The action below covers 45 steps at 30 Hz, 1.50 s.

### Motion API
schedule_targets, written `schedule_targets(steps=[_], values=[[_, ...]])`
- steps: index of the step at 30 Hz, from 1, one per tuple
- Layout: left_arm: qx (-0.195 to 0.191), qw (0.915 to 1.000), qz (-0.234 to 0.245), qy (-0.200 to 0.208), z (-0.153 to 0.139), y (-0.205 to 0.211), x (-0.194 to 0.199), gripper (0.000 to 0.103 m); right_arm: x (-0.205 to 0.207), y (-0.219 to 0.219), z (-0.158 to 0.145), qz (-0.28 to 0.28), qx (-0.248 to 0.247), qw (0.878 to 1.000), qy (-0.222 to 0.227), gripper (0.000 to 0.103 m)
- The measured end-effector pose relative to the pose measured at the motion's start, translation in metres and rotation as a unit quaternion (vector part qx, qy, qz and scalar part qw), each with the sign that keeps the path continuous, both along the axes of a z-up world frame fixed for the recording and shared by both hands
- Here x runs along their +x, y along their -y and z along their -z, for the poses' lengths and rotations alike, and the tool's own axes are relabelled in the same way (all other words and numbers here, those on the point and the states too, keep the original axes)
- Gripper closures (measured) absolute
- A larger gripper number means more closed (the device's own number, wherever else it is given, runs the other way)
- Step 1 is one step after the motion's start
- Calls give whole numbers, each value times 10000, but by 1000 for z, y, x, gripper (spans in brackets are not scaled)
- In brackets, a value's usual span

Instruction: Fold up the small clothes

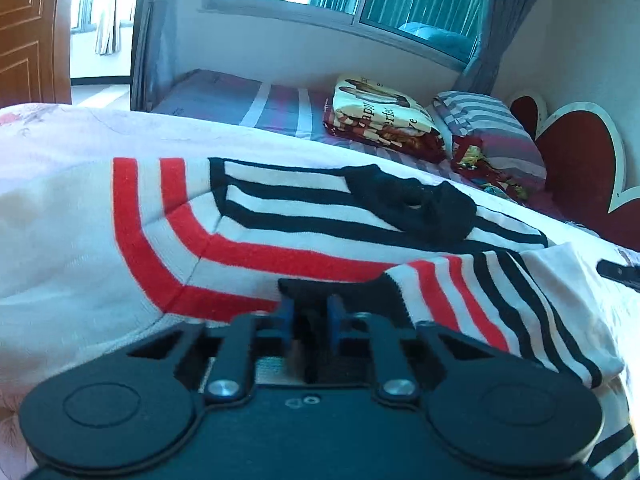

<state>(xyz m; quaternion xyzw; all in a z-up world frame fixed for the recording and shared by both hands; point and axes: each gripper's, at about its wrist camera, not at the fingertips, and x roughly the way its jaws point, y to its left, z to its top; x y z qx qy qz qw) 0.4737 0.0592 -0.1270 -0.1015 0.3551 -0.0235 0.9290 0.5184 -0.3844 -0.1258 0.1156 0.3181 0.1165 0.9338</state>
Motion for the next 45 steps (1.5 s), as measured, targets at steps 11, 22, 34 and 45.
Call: schedule_targets(steps=[11, 22, 34, 45], values=[[-40, 9994, -262, 226, 1, 2, -12, 98, 42, 41, 22, 12, 1253, 9913, -394, 59], [126, 9978, -436, 489, -3, 6, -28, 100, 39, 24, 23, -45, 386, 9991, -176, 93], [966, 9905, -596, 782, -26, 23, -39, 57, 20, 11, 12, -159, -152, 9995, 229, 87], [134, 9943, 967, 438, -15, 168, 64, 57, 27, -68, 22, -1159, -445, 9922, 118, 87]])
